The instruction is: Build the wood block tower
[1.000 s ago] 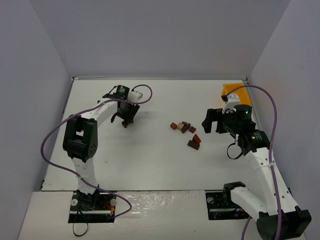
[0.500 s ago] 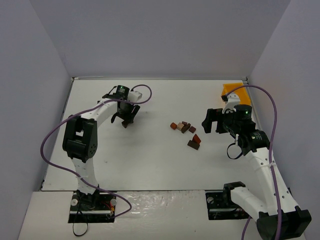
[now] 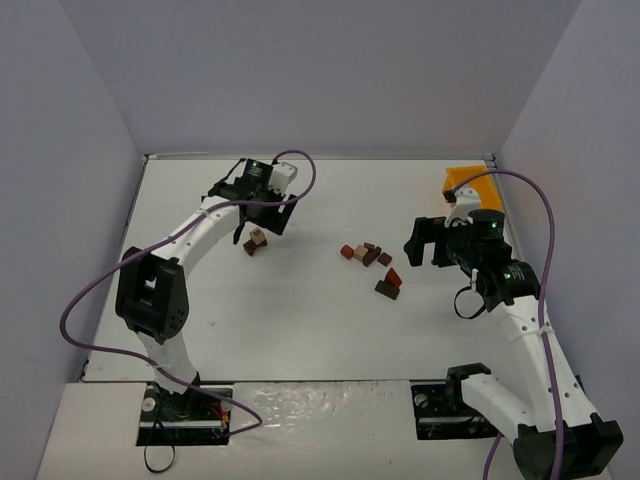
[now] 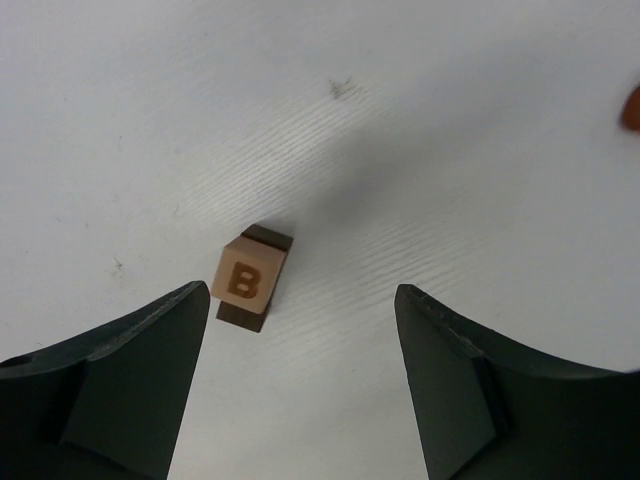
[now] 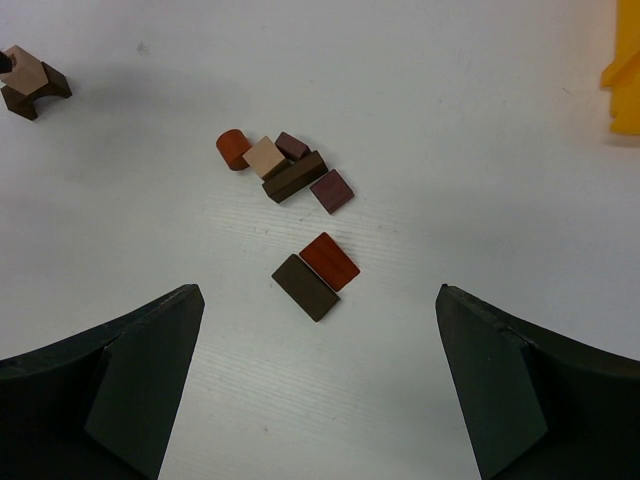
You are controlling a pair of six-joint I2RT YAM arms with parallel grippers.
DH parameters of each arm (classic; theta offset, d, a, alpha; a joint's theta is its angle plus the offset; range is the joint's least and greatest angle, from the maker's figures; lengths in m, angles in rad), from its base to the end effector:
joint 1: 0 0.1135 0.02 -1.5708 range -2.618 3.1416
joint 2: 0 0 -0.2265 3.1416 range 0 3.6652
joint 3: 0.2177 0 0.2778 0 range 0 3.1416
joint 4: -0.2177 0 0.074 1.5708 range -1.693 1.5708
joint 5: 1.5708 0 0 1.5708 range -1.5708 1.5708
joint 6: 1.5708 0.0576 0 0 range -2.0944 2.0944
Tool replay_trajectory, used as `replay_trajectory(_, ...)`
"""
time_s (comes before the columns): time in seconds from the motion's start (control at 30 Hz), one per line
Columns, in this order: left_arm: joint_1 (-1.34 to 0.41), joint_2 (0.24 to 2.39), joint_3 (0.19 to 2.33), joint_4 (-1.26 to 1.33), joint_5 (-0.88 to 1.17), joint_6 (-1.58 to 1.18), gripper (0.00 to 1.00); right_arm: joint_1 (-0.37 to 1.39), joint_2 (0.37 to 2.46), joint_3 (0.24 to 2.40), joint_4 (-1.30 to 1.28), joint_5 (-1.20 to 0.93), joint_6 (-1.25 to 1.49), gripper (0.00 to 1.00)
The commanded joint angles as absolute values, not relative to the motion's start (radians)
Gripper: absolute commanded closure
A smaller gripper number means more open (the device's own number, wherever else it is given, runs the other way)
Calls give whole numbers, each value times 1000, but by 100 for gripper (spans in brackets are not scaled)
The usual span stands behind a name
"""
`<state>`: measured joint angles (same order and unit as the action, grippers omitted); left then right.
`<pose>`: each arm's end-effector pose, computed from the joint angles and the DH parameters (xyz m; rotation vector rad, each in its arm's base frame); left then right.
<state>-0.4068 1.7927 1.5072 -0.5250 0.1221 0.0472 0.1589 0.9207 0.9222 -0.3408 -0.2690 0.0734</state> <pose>0.3989 -0.1795 0.2206 0.5963 2.3213 -0.3153 0.2703 0.0588 0.3111 -0.2643 1.9006 0.4134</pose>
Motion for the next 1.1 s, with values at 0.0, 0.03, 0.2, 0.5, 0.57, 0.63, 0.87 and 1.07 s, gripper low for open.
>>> replay_trajectory(0.0,-598,1740,1596,-453,36,-155,28,170,908,950,-291,-238,69,0)
replay_trajectory(0.03,-633,1760,1607,-432,37,-199,28,169,907,950,-291,-231,70,0)
replay_trajectory(0.2,-723,1875,1678,-371,37,-304,35,170,906,950,-291,-217,84,0)
replay_trajectory(0.5,-790,2062,1834,-315,8,-303,47,170,890,956,-293,-209,93,0)
replay_trajectory(0.57,-794,2097,1858,-308,8,-305,49,170,890,956,-294,-207,96,0)
replay_trajectory(0.63,-800,2121,1880,-307,12,-308,49,169,888,957,-295,-206,97,0)
replay_trajectory(0.87,-814,2175,1911,-305,18,-317,50,170,887,960,-298,-201,99,0)
replay_trajectory(1.07,-821,2194,1910,-300,17,-316,51,170,890,960,-298,-200,98,0)
